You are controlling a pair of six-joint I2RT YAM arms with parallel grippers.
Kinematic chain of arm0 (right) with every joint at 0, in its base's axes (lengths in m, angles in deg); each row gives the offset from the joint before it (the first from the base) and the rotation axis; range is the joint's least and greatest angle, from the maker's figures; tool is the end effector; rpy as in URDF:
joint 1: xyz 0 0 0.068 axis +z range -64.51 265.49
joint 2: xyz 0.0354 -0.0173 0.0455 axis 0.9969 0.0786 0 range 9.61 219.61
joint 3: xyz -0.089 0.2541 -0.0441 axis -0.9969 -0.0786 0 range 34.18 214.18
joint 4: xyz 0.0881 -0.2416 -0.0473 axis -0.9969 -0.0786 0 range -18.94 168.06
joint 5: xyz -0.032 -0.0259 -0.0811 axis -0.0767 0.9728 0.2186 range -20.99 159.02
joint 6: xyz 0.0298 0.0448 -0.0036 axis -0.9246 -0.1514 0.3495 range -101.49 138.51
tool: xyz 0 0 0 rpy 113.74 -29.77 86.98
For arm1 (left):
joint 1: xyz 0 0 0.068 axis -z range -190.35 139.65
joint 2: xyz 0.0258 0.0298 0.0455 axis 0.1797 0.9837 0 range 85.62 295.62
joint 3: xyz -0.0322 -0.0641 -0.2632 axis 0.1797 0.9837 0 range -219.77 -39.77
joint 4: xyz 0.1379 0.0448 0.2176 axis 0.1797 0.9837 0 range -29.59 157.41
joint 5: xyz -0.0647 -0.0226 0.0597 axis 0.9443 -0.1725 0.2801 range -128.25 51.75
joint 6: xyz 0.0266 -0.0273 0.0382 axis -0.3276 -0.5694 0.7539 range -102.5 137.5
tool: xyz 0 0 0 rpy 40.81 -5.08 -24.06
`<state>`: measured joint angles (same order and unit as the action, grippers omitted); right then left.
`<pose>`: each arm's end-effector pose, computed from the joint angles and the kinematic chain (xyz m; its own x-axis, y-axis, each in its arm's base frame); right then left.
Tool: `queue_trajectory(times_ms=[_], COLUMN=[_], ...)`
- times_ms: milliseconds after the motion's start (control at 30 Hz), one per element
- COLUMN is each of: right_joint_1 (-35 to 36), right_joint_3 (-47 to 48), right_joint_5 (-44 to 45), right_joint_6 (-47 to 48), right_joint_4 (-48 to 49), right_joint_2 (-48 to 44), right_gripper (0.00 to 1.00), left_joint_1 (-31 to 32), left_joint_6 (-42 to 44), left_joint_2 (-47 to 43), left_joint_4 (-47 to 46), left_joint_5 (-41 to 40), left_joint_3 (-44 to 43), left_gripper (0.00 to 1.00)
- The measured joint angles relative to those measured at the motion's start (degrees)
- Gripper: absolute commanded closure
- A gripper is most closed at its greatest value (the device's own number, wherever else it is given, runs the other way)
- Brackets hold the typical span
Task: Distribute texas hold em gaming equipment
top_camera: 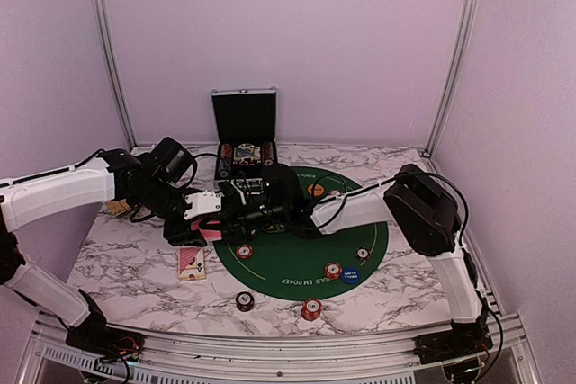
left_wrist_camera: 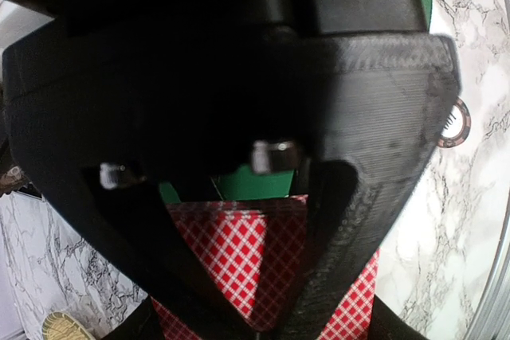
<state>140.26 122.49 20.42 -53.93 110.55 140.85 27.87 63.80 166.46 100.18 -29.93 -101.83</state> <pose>0.2725 0.4323 0.1714 -0.9523 -0.2553 -0.1672 -0.1917 0.0743 0.9786 0.2217 -0.1811 0.2588 0.0226 0.8929 -0.4497 0.9484 0.1231 0.2921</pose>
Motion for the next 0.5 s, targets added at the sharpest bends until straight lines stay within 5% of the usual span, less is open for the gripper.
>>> queue_trajectory(times_ms=[300, 500], right_joint_1=[0.0, 0.0], right_joint_3=[0.0, 0.0], right_joint_5=[-0.2, 0.1], right_joint_6=[-1.5, -2.7], right_joint_4=[0.5, 1.2], right_joint_2=[0.0, 0.2], right_gripper=[0.68, 0.84], left_joint_1=[0.0, 0.0], left_joint_6=[-0.9, -1.8], left_joint_2=[0.6, 1.3], left_joint_4=[0.2, 1.0], left_joint_5=[-0.1, -0.7], left_joint_3=[-0.3, -1.7], left_gripper=[0.85, 0.85])
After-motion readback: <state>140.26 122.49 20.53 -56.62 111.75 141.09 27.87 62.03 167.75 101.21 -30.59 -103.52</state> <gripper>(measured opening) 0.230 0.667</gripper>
